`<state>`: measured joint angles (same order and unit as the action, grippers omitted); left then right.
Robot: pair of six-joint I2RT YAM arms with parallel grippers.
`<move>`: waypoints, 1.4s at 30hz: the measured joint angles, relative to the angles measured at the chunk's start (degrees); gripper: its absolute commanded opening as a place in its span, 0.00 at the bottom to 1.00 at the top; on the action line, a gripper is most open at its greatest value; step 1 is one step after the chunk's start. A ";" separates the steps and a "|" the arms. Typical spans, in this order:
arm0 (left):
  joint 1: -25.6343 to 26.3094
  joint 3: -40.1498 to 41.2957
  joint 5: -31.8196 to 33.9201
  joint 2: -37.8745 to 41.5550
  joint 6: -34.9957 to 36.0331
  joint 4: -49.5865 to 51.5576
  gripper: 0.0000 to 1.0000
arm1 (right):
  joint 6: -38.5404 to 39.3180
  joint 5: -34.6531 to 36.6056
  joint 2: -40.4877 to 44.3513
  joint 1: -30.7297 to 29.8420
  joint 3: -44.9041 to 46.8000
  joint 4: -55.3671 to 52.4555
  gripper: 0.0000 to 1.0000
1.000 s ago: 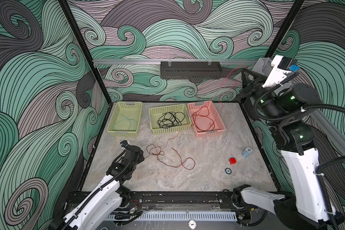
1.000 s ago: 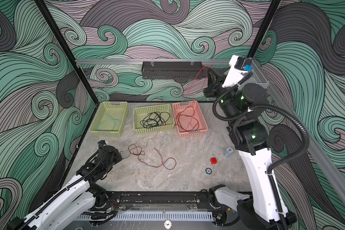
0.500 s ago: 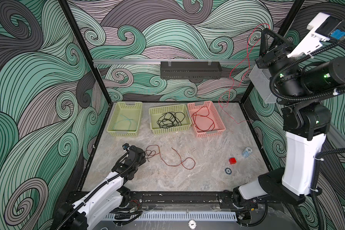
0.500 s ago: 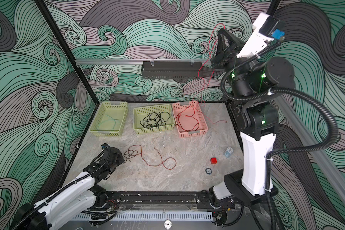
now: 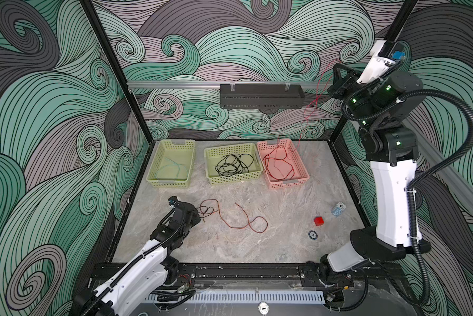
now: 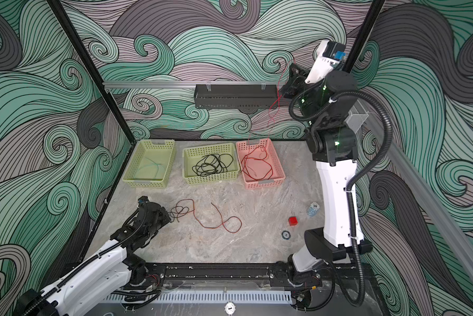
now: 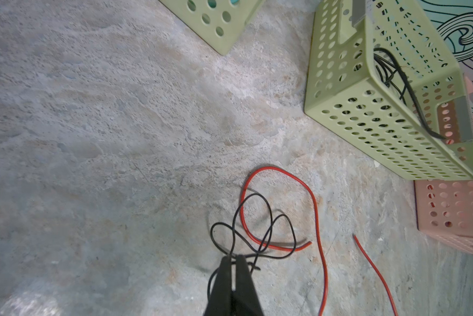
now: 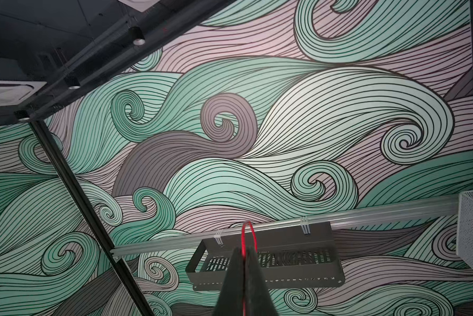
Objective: Untangle and sort cables by color
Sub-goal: Place the cable in the container.
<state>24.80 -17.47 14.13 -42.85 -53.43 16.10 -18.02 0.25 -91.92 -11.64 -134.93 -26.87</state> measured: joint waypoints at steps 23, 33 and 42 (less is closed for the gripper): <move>0.00 -0.22 -2.60 -2.58 0.35 -0.28 0.00 | 2.89 -1.16 -6.21 1.66 20.94 -0.87 0.00; 0.00 -1.77 -3.10 -3.19 0.96 -0.20 0.00 | 4.33 0.26 -6.54 1.97 32.37 -0.81 0.45; 0.00 -5.90 -4.85 -3.45 1.88 2.29 0.00 | 4.07 7.50 1.97 -1.90 47.87 -0.61 0.55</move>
<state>24.80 -23.38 9.28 -46.30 -51.55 18.39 -13.96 7.75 -89.95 -13.54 -87.07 -27.49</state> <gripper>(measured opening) 0.048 0.549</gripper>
